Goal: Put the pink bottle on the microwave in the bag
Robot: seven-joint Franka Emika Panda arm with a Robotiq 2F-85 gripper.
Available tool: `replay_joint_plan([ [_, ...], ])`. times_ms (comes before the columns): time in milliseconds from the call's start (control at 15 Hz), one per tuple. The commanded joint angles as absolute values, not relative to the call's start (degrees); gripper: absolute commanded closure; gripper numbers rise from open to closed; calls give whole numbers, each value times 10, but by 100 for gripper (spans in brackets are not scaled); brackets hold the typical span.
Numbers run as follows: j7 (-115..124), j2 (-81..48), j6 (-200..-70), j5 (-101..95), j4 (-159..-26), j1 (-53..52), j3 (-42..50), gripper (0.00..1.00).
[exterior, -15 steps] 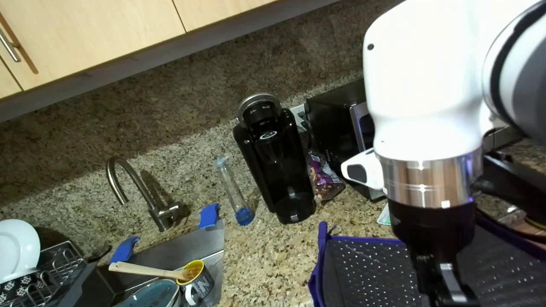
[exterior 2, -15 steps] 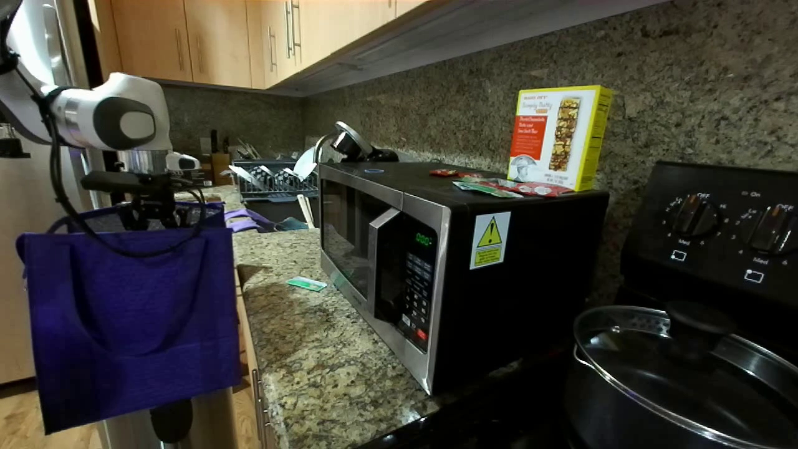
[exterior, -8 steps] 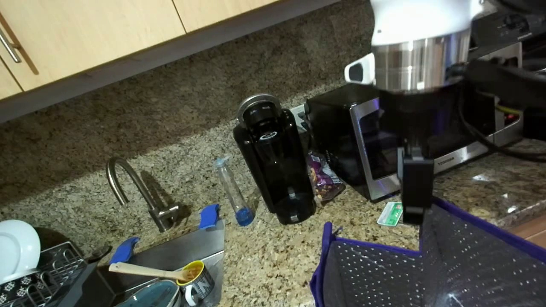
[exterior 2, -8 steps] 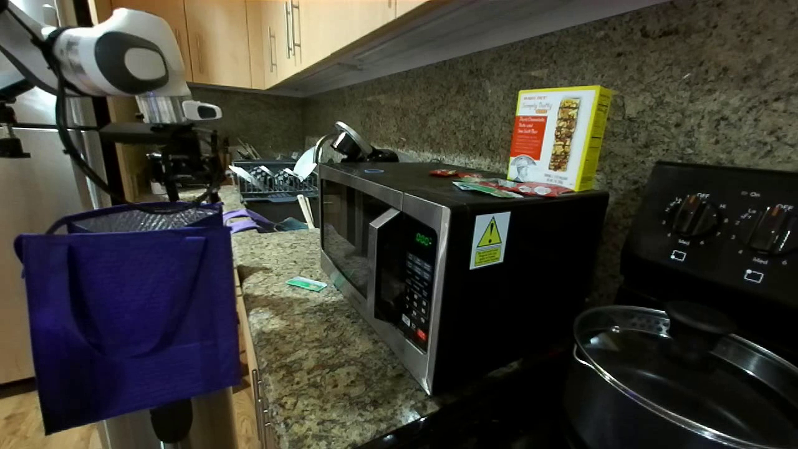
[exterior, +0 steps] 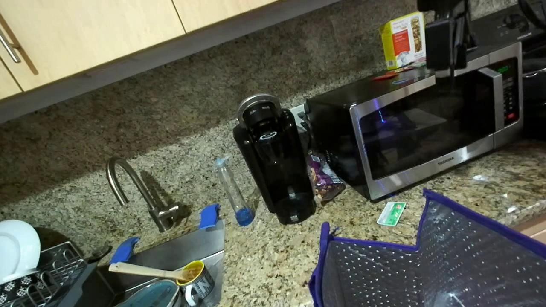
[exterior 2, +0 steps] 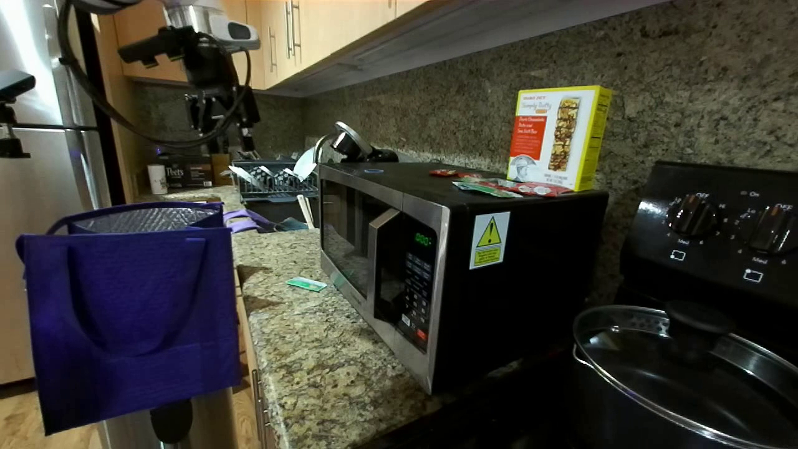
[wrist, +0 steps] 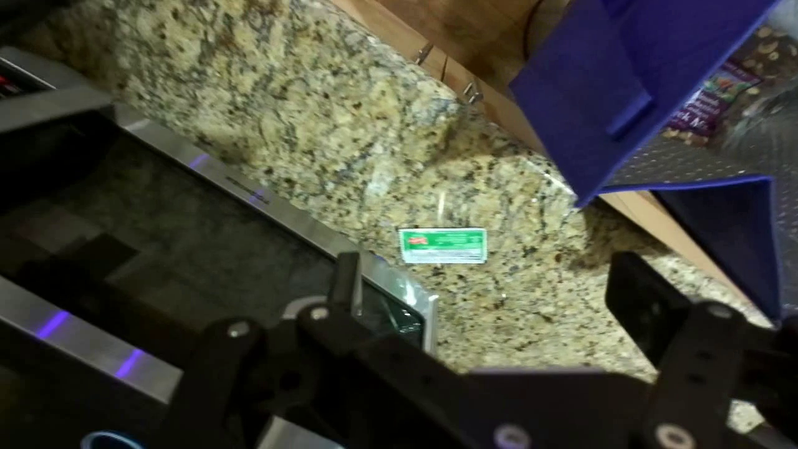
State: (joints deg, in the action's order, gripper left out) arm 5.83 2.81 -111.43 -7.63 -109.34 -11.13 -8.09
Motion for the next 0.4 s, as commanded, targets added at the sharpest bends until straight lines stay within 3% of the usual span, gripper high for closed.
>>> replay_joint_plan([
  [0, 96, 6, -1055, -61, -1049, -75, -60, 0],
  [333, 74, -1, -1077, -47, -1058, -57, -43, 0],
])
